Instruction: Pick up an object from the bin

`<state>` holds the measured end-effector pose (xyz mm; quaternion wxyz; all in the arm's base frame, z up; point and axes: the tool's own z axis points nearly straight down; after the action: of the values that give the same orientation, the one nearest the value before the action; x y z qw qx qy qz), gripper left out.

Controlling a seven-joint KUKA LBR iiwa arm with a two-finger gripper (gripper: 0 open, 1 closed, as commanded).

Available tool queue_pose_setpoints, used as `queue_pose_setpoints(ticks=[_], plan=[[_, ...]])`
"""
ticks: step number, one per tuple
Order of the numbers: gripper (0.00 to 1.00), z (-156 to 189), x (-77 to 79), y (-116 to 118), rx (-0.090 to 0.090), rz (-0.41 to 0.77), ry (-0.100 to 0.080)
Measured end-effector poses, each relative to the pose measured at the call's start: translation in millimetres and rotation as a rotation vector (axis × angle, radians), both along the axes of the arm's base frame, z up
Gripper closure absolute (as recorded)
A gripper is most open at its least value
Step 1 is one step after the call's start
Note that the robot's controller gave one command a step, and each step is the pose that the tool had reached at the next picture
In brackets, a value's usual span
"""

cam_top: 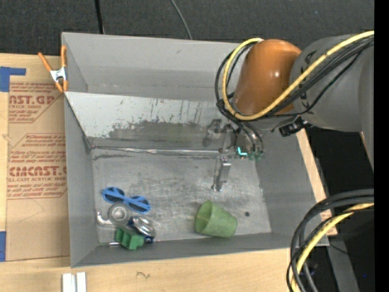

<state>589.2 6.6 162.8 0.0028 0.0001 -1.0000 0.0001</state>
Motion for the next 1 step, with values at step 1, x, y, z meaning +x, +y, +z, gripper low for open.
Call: queue_pose_setpoints(ticks=[1], plan=[[0.00, -39.3, -35.2, 8.4, 0.001, 0.117, -0.024]])
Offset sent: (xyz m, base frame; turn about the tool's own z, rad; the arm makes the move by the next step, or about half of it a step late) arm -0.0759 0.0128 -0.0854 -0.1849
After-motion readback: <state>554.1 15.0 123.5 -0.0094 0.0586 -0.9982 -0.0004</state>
